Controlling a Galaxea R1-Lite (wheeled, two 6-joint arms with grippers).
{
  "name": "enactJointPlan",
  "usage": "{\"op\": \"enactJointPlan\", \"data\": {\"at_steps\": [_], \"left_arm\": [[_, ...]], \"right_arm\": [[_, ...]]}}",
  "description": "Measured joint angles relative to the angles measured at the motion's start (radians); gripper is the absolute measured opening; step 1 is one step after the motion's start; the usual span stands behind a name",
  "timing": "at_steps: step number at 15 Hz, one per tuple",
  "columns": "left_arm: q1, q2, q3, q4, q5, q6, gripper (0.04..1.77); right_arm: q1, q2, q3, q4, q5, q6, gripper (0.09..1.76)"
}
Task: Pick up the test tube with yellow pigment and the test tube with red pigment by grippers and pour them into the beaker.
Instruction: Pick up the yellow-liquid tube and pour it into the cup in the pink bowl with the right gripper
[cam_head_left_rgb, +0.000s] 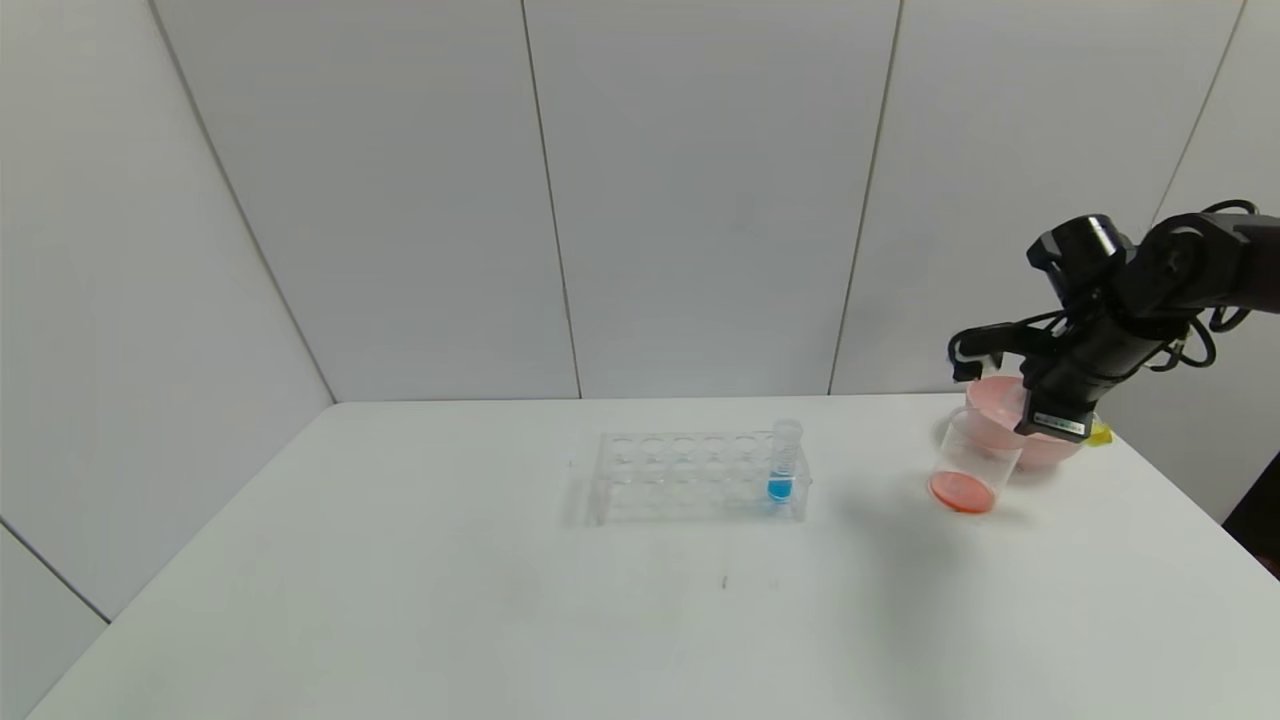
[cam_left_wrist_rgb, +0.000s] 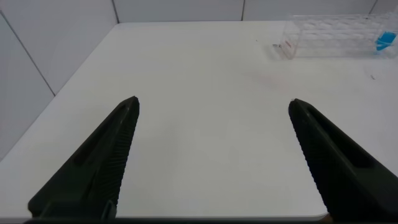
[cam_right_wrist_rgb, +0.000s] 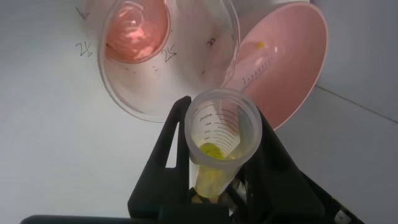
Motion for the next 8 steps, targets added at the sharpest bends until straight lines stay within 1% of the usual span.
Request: {"op": "enactJointPlan", "data": {"at_steps": [5, 7, 8], "left_arm": [[0.000, 0.000, 0.000, 0.000, 0.000, 0.000, 1.72], [0.000, 0.000, 0.000, 0.000, 0.000, 0.000, 1.72], [0.000, 0.000, 0.000, 0.000, 0.000, 0.000, 1.72]], "right_arm": [[0.012, -0.008, 0.000, -0.002, -0.007, -0.001, 0.56], [0.013, -0.017, 0.000, 0.004, -0.033, -0.006, 0.56], [0.011, -0.023, 0.000, 0.004, -0.048, -0.030, 0.56]]}}
